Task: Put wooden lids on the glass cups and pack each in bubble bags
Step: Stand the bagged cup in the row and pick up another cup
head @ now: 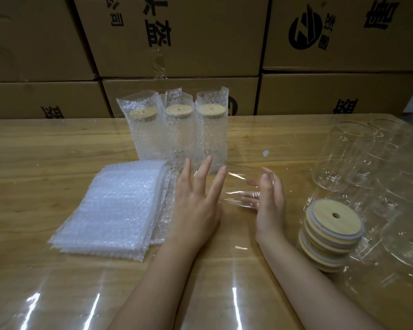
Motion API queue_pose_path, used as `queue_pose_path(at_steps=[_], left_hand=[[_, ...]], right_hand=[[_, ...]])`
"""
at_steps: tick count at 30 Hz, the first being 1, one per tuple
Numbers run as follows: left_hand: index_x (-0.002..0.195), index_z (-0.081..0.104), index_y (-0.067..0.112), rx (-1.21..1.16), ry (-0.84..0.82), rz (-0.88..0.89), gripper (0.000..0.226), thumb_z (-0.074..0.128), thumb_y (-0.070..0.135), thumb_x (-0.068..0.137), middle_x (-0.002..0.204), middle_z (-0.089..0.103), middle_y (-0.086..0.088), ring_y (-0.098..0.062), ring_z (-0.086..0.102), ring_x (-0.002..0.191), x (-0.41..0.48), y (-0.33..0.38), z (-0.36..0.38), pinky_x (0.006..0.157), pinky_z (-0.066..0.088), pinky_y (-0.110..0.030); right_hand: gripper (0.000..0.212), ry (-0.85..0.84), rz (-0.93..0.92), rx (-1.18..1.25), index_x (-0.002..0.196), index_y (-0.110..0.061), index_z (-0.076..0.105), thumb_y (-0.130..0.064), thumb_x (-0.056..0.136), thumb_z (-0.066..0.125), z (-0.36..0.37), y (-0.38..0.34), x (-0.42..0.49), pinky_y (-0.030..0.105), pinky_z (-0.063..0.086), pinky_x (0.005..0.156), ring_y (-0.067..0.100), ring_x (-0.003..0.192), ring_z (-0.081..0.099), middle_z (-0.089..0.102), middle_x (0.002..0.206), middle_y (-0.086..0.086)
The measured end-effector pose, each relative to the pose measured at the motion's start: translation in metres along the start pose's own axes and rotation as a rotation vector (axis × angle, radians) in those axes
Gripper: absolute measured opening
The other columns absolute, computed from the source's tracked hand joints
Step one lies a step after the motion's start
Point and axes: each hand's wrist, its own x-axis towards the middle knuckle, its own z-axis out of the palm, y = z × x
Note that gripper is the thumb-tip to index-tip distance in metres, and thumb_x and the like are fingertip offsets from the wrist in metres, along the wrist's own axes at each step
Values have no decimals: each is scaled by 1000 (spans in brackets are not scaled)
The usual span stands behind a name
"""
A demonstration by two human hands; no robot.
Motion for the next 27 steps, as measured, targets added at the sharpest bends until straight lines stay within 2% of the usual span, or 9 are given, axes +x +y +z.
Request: queue_pose_path(at_steps=[5, 7, 9, 12, 15, 18, 21, 24, 27], left_hand=[[135, 40, 20, 254, 71, 32, 80, 78, 28, 65, 138, 52, -16, -43, 38, 135, 2, 1, -6, 111, 16, -66], [133, 42, 18, 245, 79, 25, 76, 75, 43, 69, 132, 55, -17, -39, 46, 131, 0, -3, -3, 111, 13, -65], [130, 44, 17, 192, 96, 0, 75, 68, 59, 73, 123, 60, -17, -34, 58, 116, -2, -5, 0, 110, 20, -62], [131, 44, 17, 2, 117, -34, 77, 60, 68, 75, 116, 62, -18, -33, 61, 102, -2, -5, 4, 91, 48, -49], [134, 45, 17, -213, 41, -127, 84, 66, 66, 69, 116, 60, -14, -29, 60, 102, 0, 3, 5, 76, 54, -39], [132, 55, 13, -349, -36, -258, 92, 60, 73, 63, 112, 62, -5, -21, 61, 101, 1, 12, 2, 76, 50, -29], [136, 51, 17, -429, -63, -295, 92, 58, 73, 63, 115, 62, -1, -17, 62, 103, 2, 16, 0, 80, 49, -27], [142, 38, 30, -742, -74, -467, 89, 61, 67, 65, 115, 63, 6, -7, 62, 98, 5, 25, -3, 82, 52, -26], [143, 28, 37, -1058, 0, -630, 82, 60, 61, 72, 118, 63, 7, -5, 66, 97, 7, 29, 0, 82, 53, -25]], right_hand=[[54, -71, 32, -15, 116, -30, 56, -63, 74, 48, 0, 1, 2, 30, 53, 61, 22, 68, 71, 68, 100, 11], [65, -75, 38, -7, 122, -26, 55, -66, 72, 48, 0, 3, 3, 29, 54, 58, 20, 68, 70, 69, 96, 8], [80, -67, 19, -13, 130, -19, 52, -70, 68, 48, 1, 4, 2, 32, 56, 64, 20, 77, 70, 70, 93, 4], [69, -45, 0, 51, 123, -21, 56, -67, 71, 52, 1, 3, 3, 28, 55, 77, 20, 95, 70, 72, 95, 5], [50, -13, 122, 242, 112, -22, 60, -60, 81, 50, 0, 0, 7, 34, 54, 85, 24, 98, 69, 72, 100, 11], [49, -54, 220, 373, 108, -18, 63, -55, 96, 33, -2, -1, 10, 31, 54, 82, 23, 97, 69, 71, 108, 15], [56, -113, 265, 430, 112, -17, 62, -61, 91, 34, 2, -3, 8, 35, 50, 90, 25, 108, 65, 68, 118, 13], [64, -280, 250, 307, 122, -26, 56, -71, 81, 35, 10, -1, 0, 33, 47, 94, 17, 115, 61, 66, 124, 1], [49, -402, 146, 89, 124, -40, 48, -66, 83, 39, 14, 3, -8, 27, 48, 94, 8, 119, 58, 65, 124, -12]])
